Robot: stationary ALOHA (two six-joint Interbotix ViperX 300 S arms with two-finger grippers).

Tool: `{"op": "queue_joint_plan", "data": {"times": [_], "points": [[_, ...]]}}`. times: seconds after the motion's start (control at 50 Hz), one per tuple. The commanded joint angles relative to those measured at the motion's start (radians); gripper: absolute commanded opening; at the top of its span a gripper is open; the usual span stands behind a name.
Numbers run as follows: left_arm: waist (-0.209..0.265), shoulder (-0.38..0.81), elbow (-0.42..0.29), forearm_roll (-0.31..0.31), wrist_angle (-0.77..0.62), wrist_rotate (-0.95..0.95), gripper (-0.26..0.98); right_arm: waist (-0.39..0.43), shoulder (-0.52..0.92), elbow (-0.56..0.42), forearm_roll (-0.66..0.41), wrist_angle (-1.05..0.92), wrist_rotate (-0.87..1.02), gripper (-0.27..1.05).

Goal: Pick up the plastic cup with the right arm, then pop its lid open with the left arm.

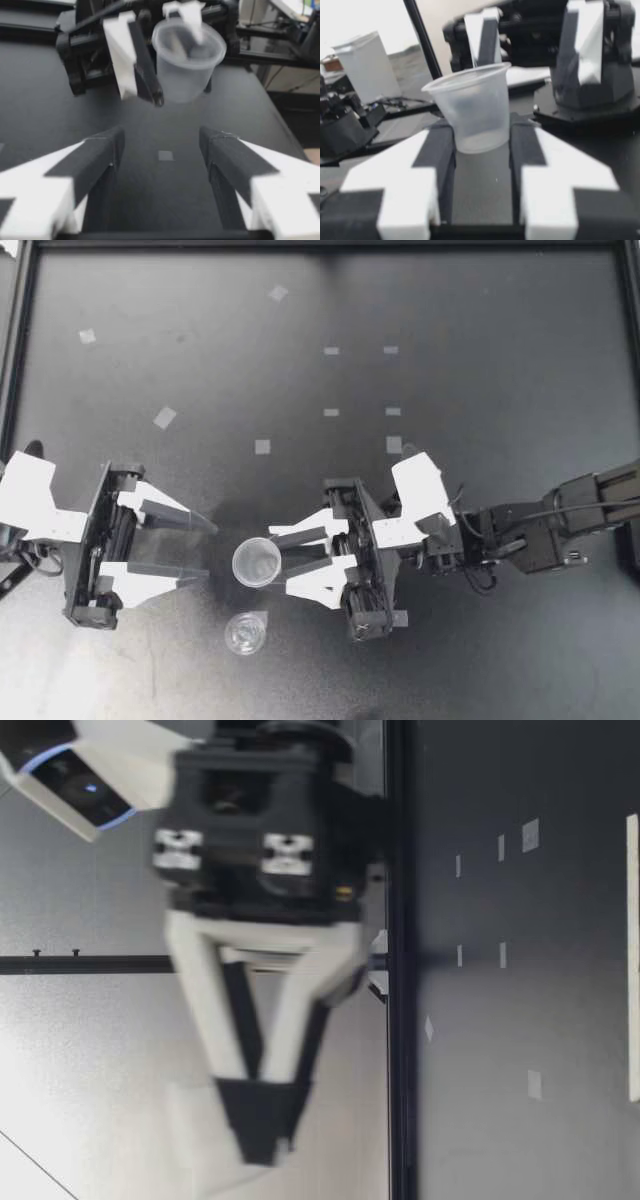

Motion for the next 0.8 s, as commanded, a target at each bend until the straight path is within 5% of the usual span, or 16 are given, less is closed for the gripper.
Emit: {"op": "queue_joint_plan", "data": {"times": [0.0, 0.78], "points": [[-0.002, -0.006, -0.009, 0.0, -0.003, 0.014, 0.57, 0.003, -0.006, -0.012, 0.0, -0.012, 0.002, 0.27], [0.0, -0.005, -0.009, 0.0, -0.003, 0.02, 0.57, 0.003, -0.012, -0.011, -0.002, 0.015, -0.003, 0.27]]}}
